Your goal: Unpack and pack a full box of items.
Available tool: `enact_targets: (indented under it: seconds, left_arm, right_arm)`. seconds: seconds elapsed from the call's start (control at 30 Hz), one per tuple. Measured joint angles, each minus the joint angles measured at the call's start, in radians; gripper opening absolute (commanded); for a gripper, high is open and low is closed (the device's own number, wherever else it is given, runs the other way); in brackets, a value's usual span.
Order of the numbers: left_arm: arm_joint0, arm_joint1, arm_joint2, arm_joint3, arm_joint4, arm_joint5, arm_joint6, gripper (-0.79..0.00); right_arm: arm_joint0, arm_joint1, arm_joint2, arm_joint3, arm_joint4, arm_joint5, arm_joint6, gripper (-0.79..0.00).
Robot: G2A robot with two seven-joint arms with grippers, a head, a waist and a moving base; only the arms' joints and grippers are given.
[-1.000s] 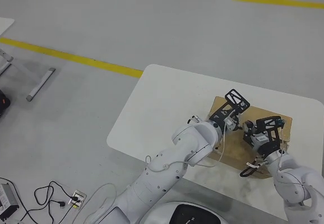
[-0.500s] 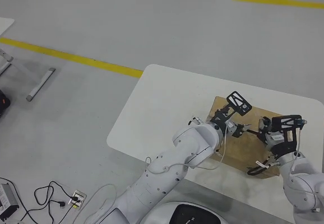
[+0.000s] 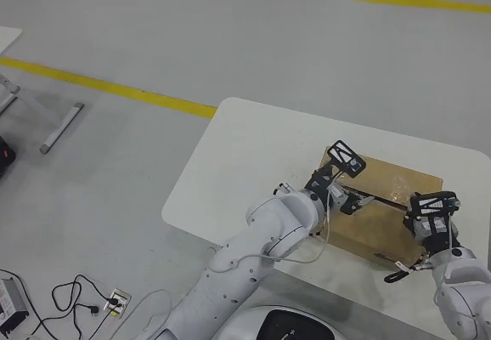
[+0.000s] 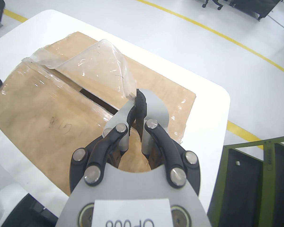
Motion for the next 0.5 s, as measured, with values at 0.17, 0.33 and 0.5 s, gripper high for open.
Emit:
enact_targets:
  seconds: [0.17,0.33,0.5]
  left_arm:
    - [0.001,0.001,-0.02,-0.013,-0.014,0.032,0.017,0.0]
    - [-0.01,-0.001,-0.025,0.008,-0.014,0.086,0.023,0.0]
    - [-0.032,-0.004,-0.009,0.059,0.012,0.129,0.019,0.0]
  right_arm:
    - [0.0,0.003,-0.015,0.026,-0.135,-0.006,-0.029,-0.785]
    - [0.0,0.003,-0.029,0.051,-0.215,-0.009,-0.081,-0.785]
    - [-0.006,0.004,-0.028,0.064,-0.252,-0.025,-0.089,-0.785]
